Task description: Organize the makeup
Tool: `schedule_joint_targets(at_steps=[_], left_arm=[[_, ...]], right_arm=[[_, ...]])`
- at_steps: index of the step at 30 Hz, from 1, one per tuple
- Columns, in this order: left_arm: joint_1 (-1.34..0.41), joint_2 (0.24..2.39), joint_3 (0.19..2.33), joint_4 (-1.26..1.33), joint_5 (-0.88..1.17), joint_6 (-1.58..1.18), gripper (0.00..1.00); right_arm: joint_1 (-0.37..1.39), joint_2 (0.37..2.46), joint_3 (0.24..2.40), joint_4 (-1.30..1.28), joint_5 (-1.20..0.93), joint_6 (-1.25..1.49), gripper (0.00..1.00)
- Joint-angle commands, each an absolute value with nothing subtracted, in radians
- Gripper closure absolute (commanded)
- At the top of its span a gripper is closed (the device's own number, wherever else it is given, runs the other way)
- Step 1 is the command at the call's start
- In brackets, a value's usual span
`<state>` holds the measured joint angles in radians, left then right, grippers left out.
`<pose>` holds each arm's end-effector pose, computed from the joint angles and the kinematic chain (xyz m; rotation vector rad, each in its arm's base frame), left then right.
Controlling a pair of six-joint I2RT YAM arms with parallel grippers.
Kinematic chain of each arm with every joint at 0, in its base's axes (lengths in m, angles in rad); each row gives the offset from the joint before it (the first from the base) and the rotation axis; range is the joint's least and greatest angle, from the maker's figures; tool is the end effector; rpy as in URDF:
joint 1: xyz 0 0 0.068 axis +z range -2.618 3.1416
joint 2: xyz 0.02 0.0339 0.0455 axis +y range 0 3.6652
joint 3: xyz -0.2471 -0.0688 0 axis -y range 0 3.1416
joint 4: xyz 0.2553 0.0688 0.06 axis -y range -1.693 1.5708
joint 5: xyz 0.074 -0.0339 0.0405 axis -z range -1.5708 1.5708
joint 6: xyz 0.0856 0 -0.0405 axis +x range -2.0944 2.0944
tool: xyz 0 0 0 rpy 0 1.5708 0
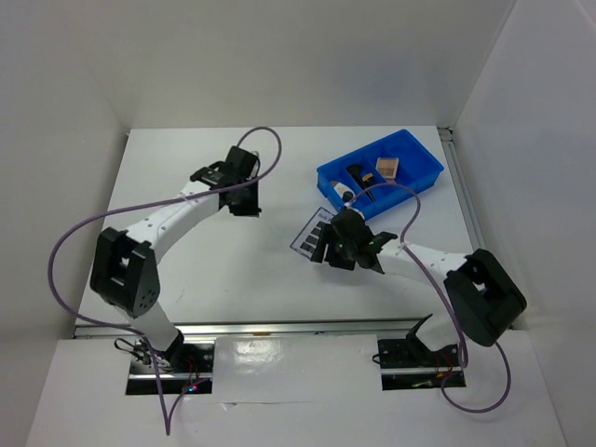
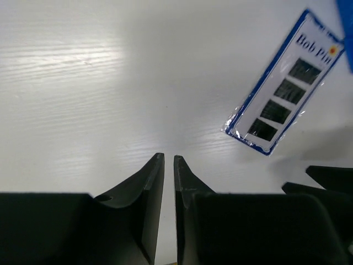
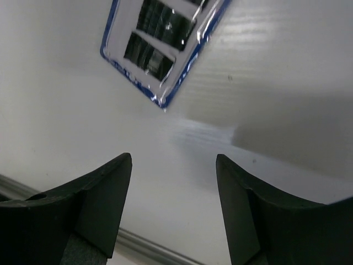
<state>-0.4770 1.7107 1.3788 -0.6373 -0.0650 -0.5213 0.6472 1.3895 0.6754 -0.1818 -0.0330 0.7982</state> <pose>0.3629 -0.1813 0.2003 -0.0827 2.5650 -0.3078 0.2435 0.1876 0.1101 0.1800 2.5786 0.6319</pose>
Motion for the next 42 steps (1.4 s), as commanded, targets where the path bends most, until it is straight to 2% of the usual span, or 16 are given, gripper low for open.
schedule_joint_targets(at_steps=[1,9,15,25,34,38,41,42], left_arm=[[-0.450,1.586,1.376,-0.649,-0.083,-0.537,0.74],[-0.394,1.477,1.347,-0.658,-0.092,-0.557,0.74],[-0.373,1.456,1.328,-0.658,-0.083,-0.557,0.74],[-0.364,1.456,1.319,-0.649,-0.083,-0.557,0.74],[-0.307,1.419,1.350,-0.698,-0.137,-0.526,0.74],[-0.238,1.379,1.350,-0.698,-0.127,-0.502,0.74],[-0.219,1.379,1.329,-0.698,-0.084,-0.492,0.73],[-0.219,1.393,1.328,-0.689,-0.071,-0.492,0.73]], right_arm=[[0.689,1.456,0.768,-0.103,0.109,0.799,0.30],[0.729,1.650,0.959,-0.126,0.291,0.706,0.42],[0.739,1.798,1.049,-0.136,0.314,0.660,0.68],[0.879,1.902,1.121,-0.175,0.229,0.601,0.80],[0.934,1.967,1.218,-0.218,-0.003,0.505,0.83],[0.956,1.840,1.194,-0.219,0.015,0.505,0.83],[0.956,1.744,1.171,-0.219,0.090,0.523,0.69],[0.956,1.696,1.170,-0.219,0.132,0.523,0.57]])
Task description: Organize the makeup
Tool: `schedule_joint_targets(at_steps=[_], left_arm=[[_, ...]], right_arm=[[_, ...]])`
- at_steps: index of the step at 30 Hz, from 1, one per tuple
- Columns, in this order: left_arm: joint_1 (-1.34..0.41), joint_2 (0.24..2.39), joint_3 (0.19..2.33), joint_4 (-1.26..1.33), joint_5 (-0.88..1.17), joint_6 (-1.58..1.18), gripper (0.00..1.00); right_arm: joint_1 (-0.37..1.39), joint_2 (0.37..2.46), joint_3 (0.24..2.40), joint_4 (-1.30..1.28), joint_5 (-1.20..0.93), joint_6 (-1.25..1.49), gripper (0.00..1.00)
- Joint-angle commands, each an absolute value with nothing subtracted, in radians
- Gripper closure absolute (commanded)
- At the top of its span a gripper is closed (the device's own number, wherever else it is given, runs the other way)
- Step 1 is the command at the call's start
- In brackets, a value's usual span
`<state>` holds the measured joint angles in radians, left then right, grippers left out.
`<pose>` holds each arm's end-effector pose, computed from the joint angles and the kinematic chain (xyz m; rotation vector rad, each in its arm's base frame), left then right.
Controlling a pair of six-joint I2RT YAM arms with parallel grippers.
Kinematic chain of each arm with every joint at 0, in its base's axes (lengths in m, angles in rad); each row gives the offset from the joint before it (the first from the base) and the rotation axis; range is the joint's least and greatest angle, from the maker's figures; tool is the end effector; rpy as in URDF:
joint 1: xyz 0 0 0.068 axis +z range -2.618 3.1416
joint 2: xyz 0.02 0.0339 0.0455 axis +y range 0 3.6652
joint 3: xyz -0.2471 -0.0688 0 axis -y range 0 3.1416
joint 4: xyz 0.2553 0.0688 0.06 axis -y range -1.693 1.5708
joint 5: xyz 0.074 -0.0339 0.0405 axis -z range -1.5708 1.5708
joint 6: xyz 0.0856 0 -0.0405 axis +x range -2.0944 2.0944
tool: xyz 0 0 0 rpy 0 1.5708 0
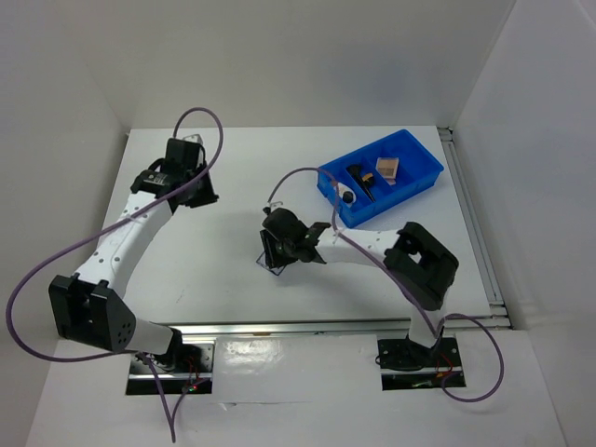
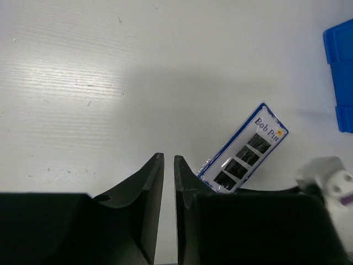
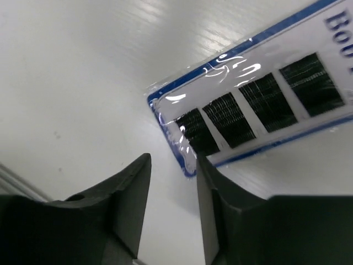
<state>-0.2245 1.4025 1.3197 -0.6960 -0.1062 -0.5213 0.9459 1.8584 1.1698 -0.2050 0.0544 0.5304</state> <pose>0.3445 -0.0693 0.2840 -0.4002 2.3228 -0.2423 0.2526 0.3422 0.1103 -0.5021 2.5004 0.5530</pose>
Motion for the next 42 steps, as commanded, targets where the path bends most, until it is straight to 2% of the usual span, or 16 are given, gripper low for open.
schedule_joint_targets(at_steps=[1,3,4,8,13,21,26,42], left_arm=[[-0.219,1.393,1.312,-0.680,-0.054,-0.492,0.73],[-0.219,1.425,1.269,-0.655,0.018,-0.492,0.73],[-0.219,1.437,1.255,-0.626,0.052,-0.482,0.73],[-0.248,1.537,1.215,-0.580,0.240,-0.457,0.74],[-0.267,1.605,1.123,-0.476,0.350,-0.483,0.74],[-0.276,1.690,1.042,-0.381,0.399,-0.566,0.74],[-0.296,1.710,1.006,-0.335,0.399,-0.598,0.75],[-0.344,1.793,0.997,-0.325,0.328,-0.638,0.80]], right_arm=[[0.947,1.675,1.170,-0.228,0.146,0.523,0.52],[0.916,1.637,1.170,-0.262,0.167,0.541,0.46],[0.907,1.637,1.170,-0.277,0.178,0.541,0.39],[0.827,1.624,1.146,-0.318,0.149,0.621,0.30],[0.764,1.649,1.127,-0.341,0.101,0.724,0.19],[0.680,1.759,1.175,-0.348,0.035,0.804,0.18],[0.620,1.759,1.103,-0.250,-0.050,0.839,0.22],[0.611,1.887,1.114,-0.181,-0.054,0.819,0.22]])
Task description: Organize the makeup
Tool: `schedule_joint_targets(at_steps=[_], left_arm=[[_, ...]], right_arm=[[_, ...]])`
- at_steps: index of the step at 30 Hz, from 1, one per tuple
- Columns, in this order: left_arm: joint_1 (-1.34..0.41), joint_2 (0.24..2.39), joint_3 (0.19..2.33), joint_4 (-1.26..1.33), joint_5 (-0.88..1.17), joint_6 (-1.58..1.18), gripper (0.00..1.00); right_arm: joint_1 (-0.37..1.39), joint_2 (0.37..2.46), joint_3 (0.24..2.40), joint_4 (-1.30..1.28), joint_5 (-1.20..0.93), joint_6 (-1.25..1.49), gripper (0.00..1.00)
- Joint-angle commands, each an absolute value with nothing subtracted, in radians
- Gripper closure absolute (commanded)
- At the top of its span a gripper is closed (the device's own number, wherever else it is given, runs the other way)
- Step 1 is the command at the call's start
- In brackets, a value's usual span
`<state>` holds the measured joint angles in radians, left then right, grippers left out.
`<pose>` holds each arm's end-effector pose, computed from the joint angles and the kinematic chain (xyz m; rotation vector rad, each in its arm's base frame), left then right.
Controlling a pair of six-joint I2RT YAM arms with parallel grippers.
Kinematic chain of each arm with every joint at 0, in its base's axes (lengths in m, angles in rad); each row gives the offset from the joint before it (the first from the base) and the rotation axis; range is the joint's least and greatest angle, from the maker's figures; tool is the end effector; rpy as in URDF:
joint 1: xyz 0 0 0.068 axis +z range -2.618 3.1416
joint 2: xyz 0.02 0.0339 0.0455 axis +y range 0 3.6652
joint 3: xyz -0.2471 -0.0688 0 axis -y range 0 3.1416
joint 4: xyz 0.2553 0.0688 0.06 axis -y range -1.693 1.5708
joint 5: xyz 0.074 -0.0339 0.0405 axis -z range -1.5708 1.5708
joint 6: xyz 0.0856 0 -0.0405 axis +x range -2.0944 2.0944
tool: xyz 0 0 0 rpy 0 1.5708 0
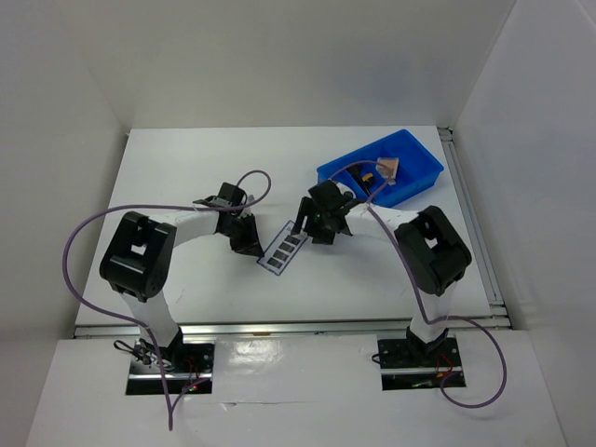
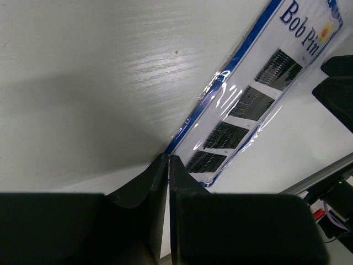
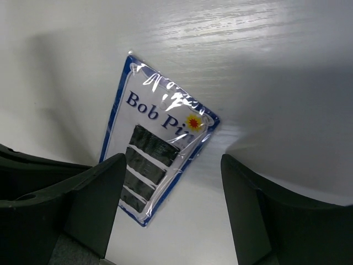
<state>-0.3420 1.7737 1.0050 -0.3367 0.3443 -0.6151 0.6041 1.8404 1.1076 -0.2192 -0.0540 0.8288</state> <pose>0.3336 -0.1494 0.0830 -0.2662 2.7832 -0.7360 0.3333 0.2357 0.0956 0.2737 2.6296 0.6088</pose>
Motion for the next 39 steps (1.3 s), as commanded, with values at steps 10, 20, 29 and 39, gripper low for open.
schedule_joint_targets(at_steps=[10,20,29,39], left_arm=[[-0.344,1.836,0.988,-0.316,0.319,-0.647,0.80],[-0.344,1.856,0.988,-0.307,0.339,-0.638,0.80],[-0.344,1.856,0.988,-0.307,0.339,-0.638,0.80],[-0.344,1.845,0.988,-0.307,0.348,-0.629,0.80]], right_arm=[[0.611,1.933,1.123,-0.127,-0.067,0.810,0.26],[0.629,1.933,1.114,-0.023,-0.126,0.773,0.32],[0.629,1.930,1.078,0.092,-0.195,0.753,0.35],[0.629,1.950,1.057,0.167,-0.293,0.753,0.36]])
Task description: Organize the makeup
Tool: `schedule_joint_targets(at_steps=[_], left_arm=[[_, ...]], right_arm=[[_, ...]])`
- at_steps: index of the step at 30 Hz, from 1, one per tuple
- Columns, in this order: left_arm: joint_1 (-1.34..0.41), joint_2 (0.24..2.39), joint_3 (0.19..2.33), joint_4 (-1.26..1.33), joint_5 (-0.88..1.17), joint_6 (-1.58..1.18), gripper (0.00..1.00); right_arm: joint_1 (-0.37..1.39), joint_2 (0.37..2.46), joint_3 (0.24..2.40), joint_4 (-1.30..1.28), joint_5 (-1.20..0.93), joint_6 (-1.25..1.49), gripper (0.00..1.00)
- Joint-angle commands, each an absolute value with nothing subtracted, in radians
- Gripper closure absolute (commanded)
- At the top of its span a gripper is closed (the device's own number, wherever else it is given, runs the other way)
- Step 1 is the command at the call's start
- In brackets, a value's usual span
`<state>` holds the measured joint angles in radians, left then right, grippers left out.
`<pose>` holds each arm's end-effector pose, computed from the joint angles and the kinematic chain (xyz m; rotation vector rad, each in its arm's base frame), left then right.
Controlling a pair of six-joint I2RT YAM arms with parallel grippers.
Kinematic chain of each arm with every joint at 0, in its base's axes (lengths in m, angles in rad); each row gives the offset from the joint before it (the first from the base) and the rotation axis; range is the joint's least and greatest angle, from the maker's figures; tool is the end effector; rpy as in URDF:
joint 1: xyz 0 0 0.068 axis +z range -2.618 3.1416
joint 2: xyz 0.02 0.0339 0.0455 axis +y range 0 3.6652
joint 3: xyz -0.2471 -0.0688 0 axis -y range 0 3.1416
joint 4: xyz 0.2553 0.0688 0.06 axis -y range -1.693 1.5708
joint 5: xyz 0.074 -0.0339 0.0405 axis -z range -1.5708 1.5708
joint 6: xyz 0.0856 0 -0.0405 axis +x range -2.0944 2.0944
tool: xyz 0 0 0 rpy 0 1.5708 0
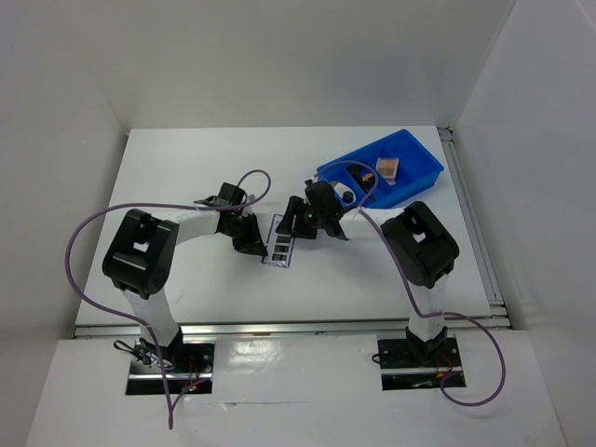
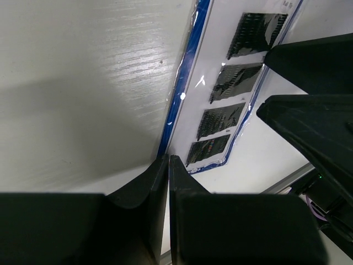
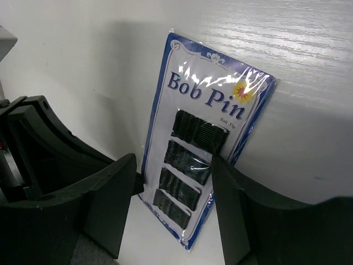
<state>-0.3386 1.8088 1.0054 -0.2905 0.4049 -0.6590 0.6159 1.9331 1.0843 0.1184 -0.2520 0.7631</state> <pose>0.3366 -0.1543 0.0759 -0.3085 2.7844 -0.8297 0.3454 0.2706 0.0879 0.0424 2.4835 0.9473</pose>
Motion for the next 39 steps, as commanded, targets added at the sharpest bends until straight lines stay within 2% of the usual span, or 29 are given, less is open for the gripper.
schedule_joint_targets(at_steps=[1,10,20,21,26,29,34,39], left_arm=[[-0.344,1.845,0.988,-0.307,0.348,-0.629,0.80],[-0.344,1.782,1.054,-0.376,0.316,-0.611,0.80],[-0.316,1.767,1.226,-0.477,0.218,-0.592,0.80],[-0.316,1.767,1.226,-0.477,0.218,-0.592,0.80],[-0.256,1.804,1.249,-0.477,0.256,-0.592,0.79],[-0.216,1.760,1.223,-0.465,0.281,-0.603,0.79],[-0.170,1.661,1.204,-0.492,0.272,-0.585,0.79],[-0.118,1.580,1.193,-0.511,0.272,-0.575,0.79]], right_arm=[[0.629,1.918,1.048,0.167,-0.267,0.753,0.36],[0.629,1.688,0.982,0.008,-0.068,0.675,0.32],[0.660,1.686,0.950,-0.118,-0.068,0.684,0.32],[0.675,1.700,0.966,-0.129,-0.054,0.684,0.32],[0.748,1.840,1.169,-0.293,0.056,0.706,0.09],[0.802,1.935,1.288,-0.383,0.132,0.738,0.01],[0.830,2.058,1.408,-0.455,0.161,0.778,0.00],[0.865,2.221,1.590,-0.651,0.276,0.816,0.00]])
